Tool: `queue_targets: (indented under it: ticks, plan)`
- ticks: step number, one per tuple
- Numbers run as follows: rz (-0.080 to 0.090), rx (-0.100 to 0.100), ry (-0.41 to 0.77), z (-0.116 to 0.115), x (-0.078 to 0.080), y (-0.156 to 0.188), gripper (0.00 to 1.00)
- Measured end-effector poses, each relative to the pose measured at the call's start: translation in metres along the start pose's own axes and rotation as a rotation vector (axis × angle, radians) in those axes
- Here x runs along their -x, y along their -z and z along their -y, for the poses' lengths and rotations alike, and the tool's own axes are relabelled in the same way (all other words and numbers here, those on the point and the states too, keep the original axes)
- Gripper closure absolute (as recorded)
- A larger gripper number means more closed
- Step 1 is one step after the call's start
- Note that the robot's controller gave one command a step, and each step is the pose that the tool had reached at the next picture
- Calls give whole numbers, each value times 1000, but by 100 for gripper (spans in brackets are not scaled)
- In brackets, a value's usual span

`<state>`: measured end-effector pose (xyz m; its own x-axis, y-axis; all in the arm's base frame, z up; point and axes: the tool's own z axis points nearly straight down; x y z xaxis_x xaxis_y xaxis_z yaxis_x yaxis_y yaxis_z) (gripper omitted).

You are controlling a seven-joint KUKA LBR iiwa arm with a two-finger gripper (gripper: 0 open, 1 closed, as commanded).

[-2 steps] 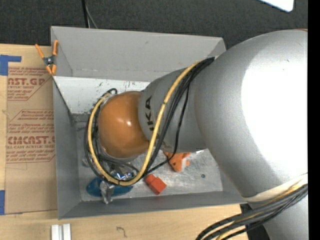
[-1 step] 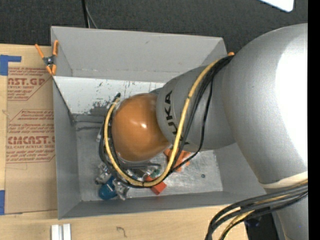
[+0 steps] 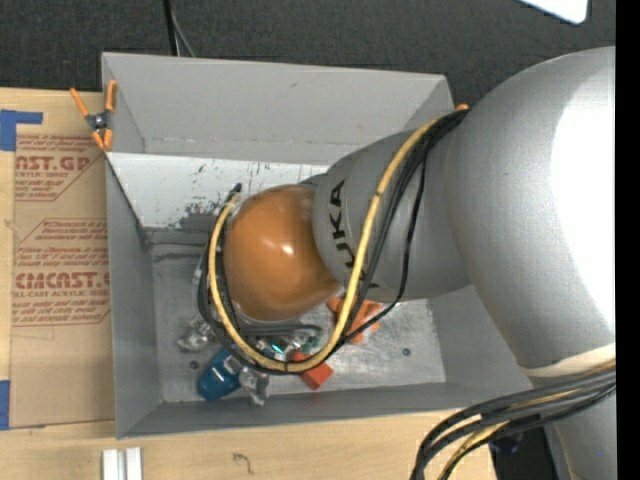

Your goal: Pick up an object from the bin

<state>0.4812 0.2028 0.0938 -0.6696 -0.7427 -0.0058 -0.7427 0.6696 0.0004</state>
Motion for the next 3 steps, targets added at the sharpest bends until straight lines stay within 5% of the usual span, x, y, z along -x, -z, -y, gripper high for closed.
queue_targets:
  ticks: [1,2,3]
  plan:
    - [-6,3,-1,-1,-1,0,100]
    - [-6,3,-1,-1,-1,0,100]
    - [-13,5,-11,-3,3,53,100]
